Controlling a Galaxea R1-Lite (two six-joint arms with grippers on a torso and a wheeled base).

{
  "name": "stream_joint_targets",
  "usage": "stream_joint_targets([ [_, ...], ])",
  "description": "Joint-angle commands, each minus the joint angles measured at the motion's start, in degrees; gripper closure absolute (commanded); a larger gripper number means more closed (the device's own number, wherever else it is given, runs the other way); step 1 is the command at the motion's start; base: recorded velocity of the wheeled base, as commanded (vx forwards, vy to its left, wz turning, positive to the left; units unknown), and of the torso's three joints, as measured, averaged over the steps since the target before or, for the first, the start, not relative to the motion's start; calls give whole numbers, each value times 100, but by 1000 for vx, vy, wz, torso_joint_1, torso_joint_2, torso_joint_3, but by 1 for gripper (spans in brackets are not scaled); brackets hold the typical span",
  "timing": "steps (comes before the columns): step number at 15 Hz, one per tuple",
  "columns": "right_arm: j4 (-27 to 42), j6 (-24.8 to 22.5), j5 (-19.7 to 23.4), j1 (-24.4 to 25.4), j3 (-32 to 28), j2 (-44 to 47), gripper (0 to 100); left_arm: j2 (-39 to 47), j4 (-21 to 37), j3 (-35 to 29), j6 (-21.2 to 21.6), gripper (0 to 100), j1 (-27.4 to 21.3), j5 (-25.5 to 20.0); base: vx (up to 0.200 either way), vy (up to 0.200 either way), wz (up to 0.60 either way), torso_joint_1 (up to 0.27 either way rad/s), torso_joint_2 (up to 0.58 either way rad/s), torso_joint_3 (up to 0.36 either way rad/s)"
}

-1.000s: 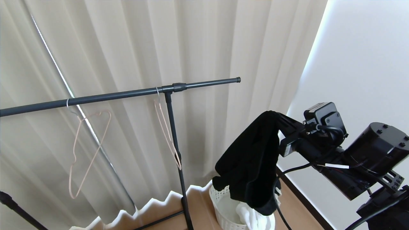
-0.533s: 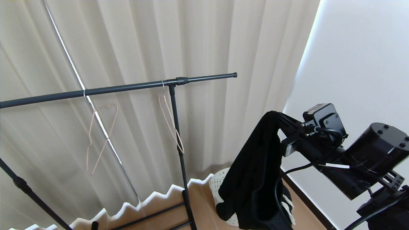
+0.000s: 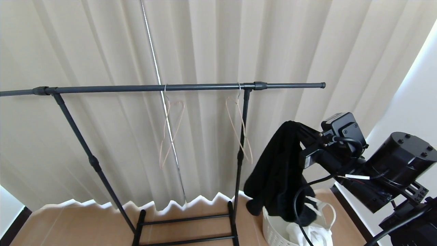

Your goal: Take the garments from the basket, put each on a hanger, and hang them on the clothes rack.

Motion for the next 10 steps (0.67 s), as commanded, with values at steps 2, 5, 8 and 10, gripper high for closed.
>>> stream_joint_targets([
  [2, -19, -3, 5, -2, 1, 2, 100, -1, 2, -4, -1, 0, 13, 2, 0, 0, 0, 0, 0, 0],
  [5, -19, 5, 5, -2, 1, -7, 100, -1, 2, 4, -1, 0, 4, 2, 0, 0, 0, 0, 0, 0],
  [8, -19, -3, 23, 7, 36, -16, 100, -1, 2, -4, -1, 0, 13, -6, 0, 0, 0, 0, 0, 0],
  [10, -10, -3, 23, 7, 45, -16, 100, -1, 2, -4, -1, 0, 13, -6, 0, 0, 0, 0, 0, 0],
])
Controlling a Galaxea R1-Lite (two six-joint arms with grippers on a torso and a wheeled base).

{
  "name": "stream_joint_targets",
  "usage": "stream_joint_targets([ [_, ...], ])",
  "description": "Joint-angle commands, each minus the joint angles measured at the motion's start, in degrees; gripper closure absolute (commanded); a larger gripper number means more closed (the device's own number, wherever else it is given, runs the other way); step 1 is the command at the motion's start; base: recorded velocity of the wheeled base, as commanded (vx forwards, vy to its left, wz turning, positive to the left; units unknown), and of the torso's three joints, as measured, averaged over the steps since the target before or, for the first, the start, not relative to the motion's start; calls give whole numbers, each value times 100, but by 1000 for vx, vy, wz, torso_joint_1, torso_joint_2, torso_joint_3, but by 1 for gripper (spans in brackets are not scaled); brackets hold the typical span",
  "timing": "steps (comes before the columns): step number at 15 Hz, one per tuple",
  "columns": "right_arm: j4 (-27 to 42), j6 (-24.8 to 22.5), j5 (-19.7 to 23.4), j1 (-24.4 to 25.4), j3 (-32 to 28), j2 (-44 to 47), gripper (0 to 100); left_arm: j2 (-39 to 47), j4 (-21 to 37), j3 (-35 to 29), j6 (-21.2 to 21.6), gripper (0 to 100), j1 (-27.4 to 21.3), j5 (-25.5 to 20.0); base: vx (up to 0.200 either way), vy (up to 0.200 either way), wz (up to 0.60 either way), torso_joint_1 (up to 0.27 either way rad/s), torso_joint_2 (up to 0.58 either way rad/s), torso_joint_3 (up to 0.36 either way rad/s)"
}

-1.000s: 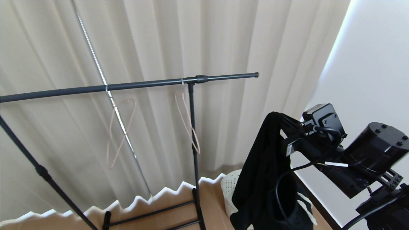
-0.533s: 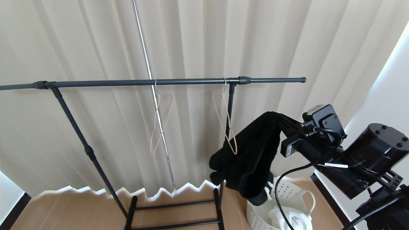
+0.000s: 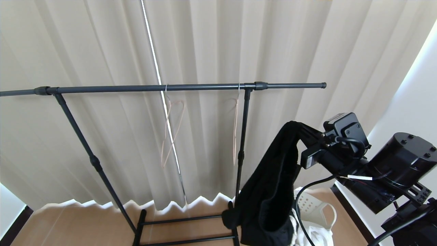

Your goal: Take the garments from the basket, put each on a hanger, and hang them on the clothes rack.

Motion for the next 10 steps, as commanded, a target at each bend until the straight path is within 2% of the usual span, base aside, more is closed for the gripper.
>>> stream_joint_targets([
  [1, 1, -12, 3, 0, 43, -36, 100, -1, 0, -4, -1, 0, -4, -1, 0, 0, 0, 0, 0, 0],
  [3, 291, -21, -164, 9, 17, -106, 100, -1, 0, 4, 8, 0, -4, -10, 0, 0, 0, 0, 0, 0],
  [5, 1222, -3, -674, 53, -194, -449, 100, -1, 0, -4, 8, 0, -4, -1, 0, 0, 0, 0, 0, 0],
  [6, 1811, 76, -726, 88, -308, -651, 100, -1, 0, 4, 34, 0, -4, -10, 0, 0, 0, 0, 0, 0],
  [9, 3763, 1034, -770, 343, -897, -1179, 100, 26, 26, -4, 394, 0, 4, 69, 0, 0, 0, 0, 0, 0],
  [10, 5292, 1930, -770, 563, -1539, -1460, 100, 527, 26, -4, 403, 0, 294, 86, 0, 0, 0, 0, 0, 0],
])
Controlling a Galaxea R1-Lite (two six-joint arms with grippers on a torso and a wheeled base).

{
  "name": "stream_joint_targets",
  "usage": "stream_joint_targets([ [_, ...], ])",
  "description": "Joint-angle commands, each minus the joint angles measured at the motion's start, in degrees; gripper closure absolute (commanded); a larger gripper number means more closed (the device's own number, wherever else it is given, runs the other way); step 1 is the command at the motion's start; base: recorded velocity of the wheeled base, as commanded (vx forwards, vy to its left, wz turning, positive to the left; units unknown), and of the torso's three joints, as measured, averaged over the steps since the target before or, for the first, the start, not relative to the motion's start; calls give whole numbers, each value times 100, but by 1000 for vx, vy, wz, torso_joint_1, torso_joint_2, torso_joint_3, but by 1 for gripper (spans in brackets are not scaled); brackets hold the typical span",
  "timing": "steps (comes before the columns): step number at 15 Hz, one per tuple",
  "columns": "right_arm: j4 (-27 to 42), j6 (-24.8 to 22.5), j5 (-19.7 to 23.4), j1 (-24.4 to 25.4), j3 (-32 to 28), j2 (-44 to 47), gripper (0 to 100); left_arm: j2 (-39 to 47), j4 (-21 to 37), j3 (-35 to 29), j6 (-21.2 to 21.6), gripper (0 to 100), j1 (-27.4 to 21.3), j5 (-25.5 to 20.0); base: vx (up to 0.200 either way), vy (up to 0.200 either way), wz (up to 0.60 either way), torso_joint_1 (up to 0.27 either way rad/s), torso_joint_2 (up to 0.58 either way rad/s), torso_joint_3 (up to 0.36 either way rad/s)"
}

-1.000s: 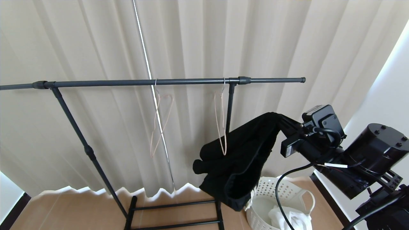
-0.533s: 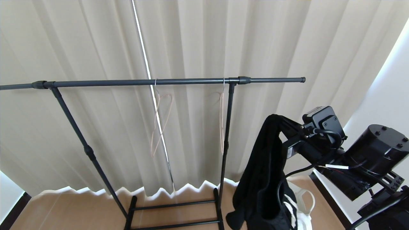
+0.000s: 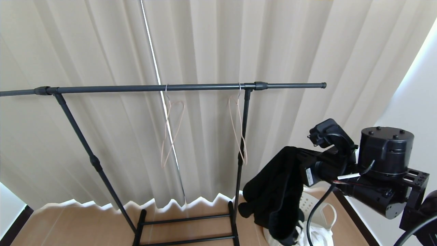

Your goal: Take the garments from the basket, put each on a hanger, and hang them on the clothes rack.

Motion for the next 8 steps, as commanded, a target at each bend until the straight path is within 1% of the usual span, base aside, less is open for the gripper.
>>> stream_joint_targets([
  [1, 1039, 779, -28, 305, -784, -596, 100, 556, 4, -13, 19, 0, 301, 16, 0, 0, 0, 0, 0, 0],
  [2, 2199, 1473, -11, 445, -1373, -684, 100, 1488, 13, -514, -156, 0, 784, -46, 0, 0, 0, 0, 0, 0],
  [3, 2419, 1614, 33, 454, -1522, -675, 100, 2024, 22, -962, -543, 0, 775, -134, 0, 0, 0, 0, 0, 0],
  [4, 2419, 1614, 42, 463, -1548, -631, 100, 2534, 66, -1411, -815, 0, 740, -301, 0, 0, 0, 0, 0, 0],
  [5, 2428, 1482, 33, 542, -1548, -543, 100, 3544, 373, -2158, -947, 0, 679, -608, 0, 0, 0, 0, 0, 0],
  [6, 2410, 1386, 25, 656, -1540, -526, 100, 4274, 681, -2641, -974, 0, 494, -784, 0, 0, 0, 0, 0, 0],
  [7, 2410, 1377, 25, 753, -1566, -526, 100, 4854, 901, -2993, -1053, 0, 160, -837, 0, 0, 0, 0, 0, 0],
  [8, 2401, 1377, 16, 841, -1601, -526, 100, 5478, 988, -3318, -1325, 0, -385, -828, 0, 0, 0, 0, 0, 0],
])
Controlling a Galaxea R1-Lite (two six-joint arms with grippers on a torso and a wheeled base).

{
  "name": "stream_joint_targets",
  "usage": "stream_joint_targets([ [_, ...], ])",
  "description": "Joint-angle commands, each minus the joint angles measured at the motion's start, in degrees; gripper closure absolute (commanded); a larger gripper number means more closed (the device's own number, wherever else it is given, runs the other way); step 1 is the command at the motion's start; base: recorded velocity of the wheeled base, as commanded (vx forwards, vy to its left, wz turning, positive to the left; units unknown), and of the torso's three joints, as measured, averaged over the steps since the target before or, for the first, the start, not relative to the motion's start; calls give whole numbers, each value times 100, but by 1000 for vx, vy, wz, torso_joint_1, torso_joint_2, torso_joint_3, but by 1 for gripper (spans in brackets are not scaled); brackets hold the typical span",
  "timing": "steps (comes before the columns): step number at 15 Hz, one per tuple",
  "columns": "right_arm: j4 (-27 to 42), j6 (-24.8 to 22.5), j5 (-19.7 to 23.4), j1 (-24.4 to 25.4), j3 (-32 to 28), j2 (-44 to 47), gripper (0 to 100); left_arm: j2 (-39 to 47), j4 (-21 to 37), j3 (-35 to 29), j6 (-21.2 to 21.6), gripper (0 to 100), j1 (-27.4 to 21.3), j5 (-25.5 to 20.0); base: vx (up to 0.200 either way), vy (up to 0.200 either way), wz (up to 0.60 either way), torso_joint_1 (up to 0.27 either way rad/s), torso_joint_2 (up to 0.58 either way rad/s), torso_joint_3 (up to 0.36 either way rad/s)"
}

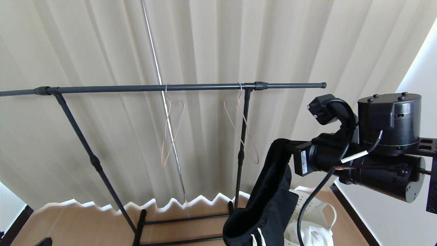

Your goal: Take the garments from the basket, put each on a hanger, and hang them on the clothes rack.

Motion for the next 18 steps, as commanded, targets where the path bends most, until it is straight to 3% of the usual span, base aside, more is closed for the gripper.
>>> stream_joint_targets([
  [1, -21, -1, -4, 119, -86, 18, 100, 2786, 461, -1535, -716, 0, -1272, -250, 0, 0, 0, 0, 0, 0],
  [5, -891, -458, -4, 172, -51, 414, 100, 4570, 443, -2230, -804, 0, -2687, -241, 0, 0, 0, 0, 0, 0],
  [7, -1304, -449, -39, 374, -95, 704, 100, 5590, 434, -2915, -839, 0, -3381, -250, 0, 0, 0, 0, 0, 0],
  [11, -1331, -71, -39, 401, -341, 880, 100, 6776, 408, -3741, -971, 0, -4278, -223, 0, 0, 0, 0, 0, 0],
  [13, -1340, -27, -65, 515, -393, 924, 100, 7154, 355, -3917, -971, 0, -4542, -223, 0, 0, 0, 0, 0, 0],
  [18, -1348, -9, -338, 814, -288, 871, 100, 7418, -216, -3926, -1015, 0, -4577, -144, 0, 0, 0, 0, 0, 0],
])
